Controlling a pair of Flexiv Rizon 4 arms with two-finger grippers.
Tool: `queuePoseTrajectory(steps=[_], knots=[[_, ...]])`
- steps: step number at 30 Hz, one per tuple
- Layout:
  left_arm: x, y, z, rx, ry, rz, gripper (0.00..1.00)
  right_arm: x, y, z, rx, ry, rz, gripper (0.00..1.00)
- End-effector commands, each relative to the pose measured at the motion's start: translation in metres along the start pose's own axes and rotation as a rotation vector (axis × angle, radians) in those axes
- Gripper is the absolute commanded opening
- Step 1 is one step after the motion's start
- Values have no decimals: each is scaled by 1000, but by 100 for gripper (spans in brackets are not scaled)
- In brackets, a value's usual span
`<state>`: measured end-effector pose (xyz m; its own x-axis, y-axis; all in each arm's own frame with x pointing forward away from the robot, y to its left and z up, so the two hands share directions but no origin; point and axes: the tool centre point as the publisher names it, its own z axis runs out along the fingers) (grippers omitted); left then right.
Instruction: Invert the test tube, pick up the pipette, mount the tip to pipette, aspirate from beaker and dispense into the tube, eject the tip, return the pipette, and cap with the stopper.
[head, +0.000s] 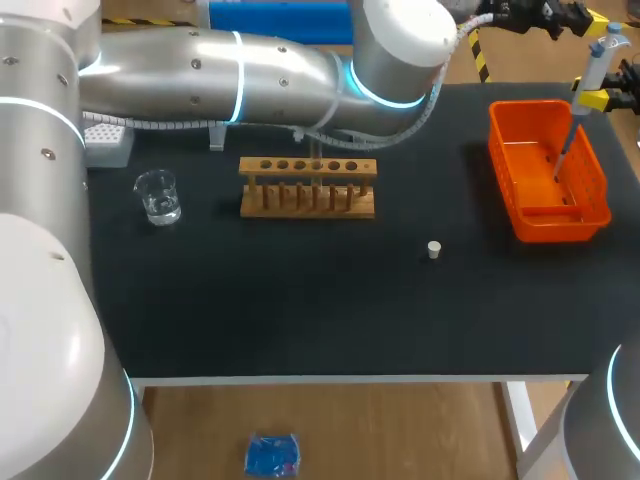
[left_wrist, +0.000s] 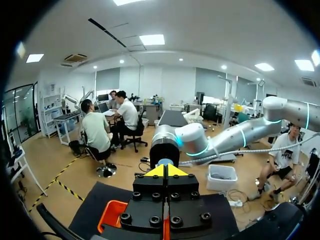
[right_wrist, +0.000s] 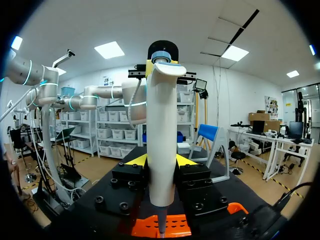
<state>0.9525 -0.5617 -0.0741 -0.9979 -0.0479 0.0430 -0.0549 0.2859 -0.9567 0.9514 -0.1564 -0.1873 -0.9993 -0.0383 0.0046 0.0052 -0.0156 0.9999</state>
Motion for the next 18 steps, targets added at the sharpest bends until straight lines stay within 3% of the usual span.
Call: queuePoseTrajectory(steps=[1, 18], knots=[[6, 5, -1, 27, -17, -2, 0, -2, 0, -2, 0, 6, 0, 0], [0, 12, 3, 39, -3, 2, 0, -2, 0, -2, 0, 6, 0, 0]])
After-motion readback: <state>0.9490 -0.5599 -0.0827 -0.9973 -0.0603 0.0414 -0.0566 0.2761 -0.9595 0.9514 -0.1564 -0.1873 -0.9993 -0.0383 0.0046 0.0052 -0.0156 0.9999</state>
